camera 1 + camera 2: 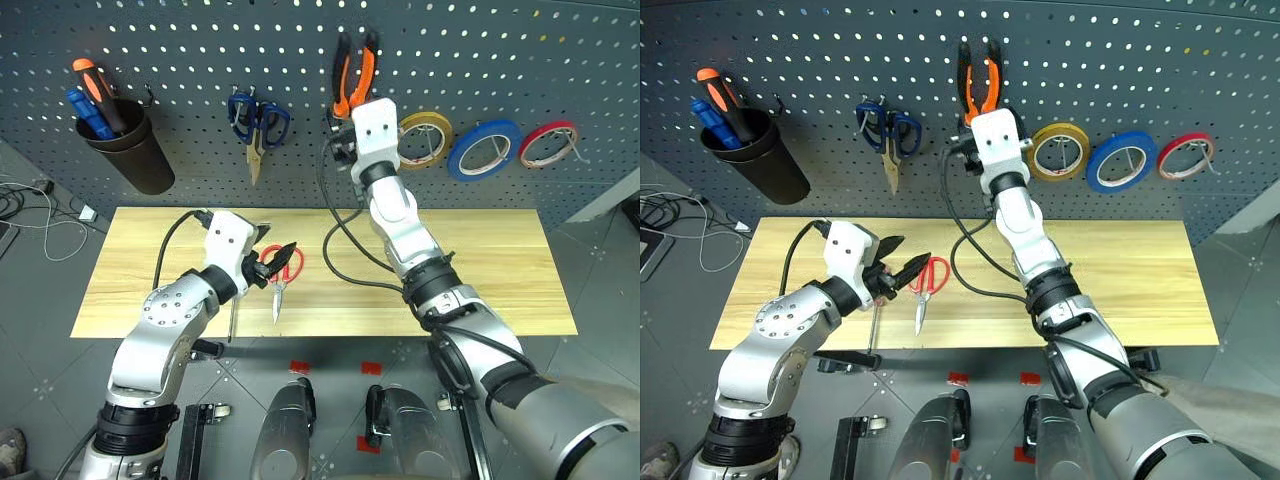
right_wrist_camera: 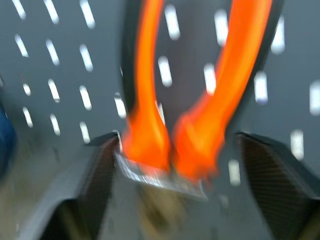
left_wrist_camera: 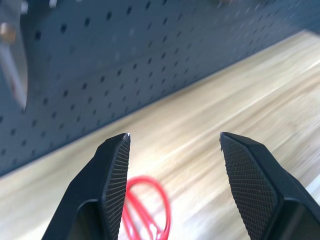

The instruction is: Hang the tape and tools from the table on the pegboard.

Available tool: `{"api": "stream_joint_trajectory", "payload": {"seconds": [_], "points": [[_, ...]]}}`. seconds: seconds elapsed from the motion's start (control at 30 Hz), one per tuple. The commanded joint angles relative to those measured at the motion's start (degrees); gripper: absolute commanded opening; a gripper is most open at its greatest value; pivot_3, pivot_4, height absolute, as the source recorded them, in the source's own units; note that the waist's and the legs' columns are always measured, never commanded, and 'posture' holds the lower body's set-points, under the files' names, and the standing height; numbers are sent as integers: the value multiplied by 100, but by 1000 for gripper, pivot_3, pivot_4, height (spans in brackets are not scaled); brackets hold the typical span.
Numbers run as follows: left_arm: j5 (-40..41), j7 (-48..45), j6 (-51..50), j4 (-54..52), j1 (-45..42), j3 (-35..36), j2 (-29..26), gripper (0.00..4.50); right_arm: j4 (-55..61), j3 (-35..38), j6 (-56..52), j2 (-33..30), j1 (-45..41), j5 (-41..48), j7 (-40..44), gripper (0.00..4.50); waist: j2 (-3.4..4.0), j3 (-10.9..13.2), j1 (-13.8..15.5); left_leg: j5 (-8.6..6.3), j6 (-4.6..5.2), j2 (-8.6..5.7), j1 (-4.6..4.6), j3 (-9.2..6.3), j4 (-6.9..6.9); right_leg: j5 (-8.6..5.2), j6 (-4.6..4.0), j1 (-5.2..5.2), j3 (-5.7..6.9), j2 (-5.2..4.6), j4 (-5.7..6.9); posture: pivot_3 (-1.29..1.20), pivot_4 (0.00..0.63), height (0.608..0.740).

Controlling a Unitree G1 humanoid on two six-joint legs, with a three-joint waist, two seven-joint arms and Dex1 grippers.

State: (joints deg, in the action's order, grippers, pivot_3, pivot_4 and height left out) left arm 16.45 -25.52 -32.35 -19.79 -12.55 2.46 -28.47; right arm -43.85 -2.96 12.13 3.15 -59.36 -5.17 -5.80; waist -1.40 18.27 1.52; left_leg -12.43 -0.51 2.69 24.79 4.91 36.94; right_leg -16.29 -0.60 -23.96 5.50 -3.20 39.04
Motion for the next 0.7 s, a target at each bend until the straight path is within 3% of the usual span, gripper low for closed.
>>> {"api": "stream_joint_trajectory", "payload": {"seconds": [0.03, 0.1, 0.3, 0.4, 0.53, 0.7], "points": [[-142, 144, -138, -123, 105, -60, 25, 3888, 1066, 25, -563, -31, 283, 201, 323, 4500, 0, 0, -8, 0, 0, 1, 0, 0, -1, 0, 0, -2, 0, 1, 1, 91, 324, 740], [-287, 351, -426, -136, 219, -104, 30, 4480, 1899, -128, -1160, -118, 757, 366, 788, 4500, 0, 0, -12, 0, 0, 2, 0, 0, -6, -1, -1, -5, 0, 2, 0, 89, 323, 740], [-444, 1033, -1791, -293, 548, -66, 209, 4480, 5081, -907, -3486, -890, 2644, 1486, 2800, 4500, -2, -1, -13, -4, 2, -1, 8, 1, -33, -6, 6, -10, -5, 3, -20, 80, 325, 740], [-502, 1220, -2096, -183, 570, -88, 327, 4480, 6064, -1098, -4325, -1324, 3223, 2013, 3382, 4500, -2, -1, -31, -5, 4, 1, 6, -2, -28, -8, 6, -11, -4, 4, -13, 66, 326, 740], [-625, 1537, -2296, 221, 477, -146, 660, 4480, 6679, -1278, -4836, -1725, 3697, 2187, 3609, 4500, -3, -2, -17, -15, 21, 1, -2, -7, -25, -12, 17, -6, -1, 4, -5, 50, 327, 740], [-901, 1917, -2326, 786, 157, -369, 1092, 4480, 6879, -1306, -5072, -1797, 3774, 2270, 3667, 4500, -6, 0, -14, -13, 18, 0, 0, -9, -13, -17, 33, -6, -2, 4, -2, 36, 327, 740]]}}
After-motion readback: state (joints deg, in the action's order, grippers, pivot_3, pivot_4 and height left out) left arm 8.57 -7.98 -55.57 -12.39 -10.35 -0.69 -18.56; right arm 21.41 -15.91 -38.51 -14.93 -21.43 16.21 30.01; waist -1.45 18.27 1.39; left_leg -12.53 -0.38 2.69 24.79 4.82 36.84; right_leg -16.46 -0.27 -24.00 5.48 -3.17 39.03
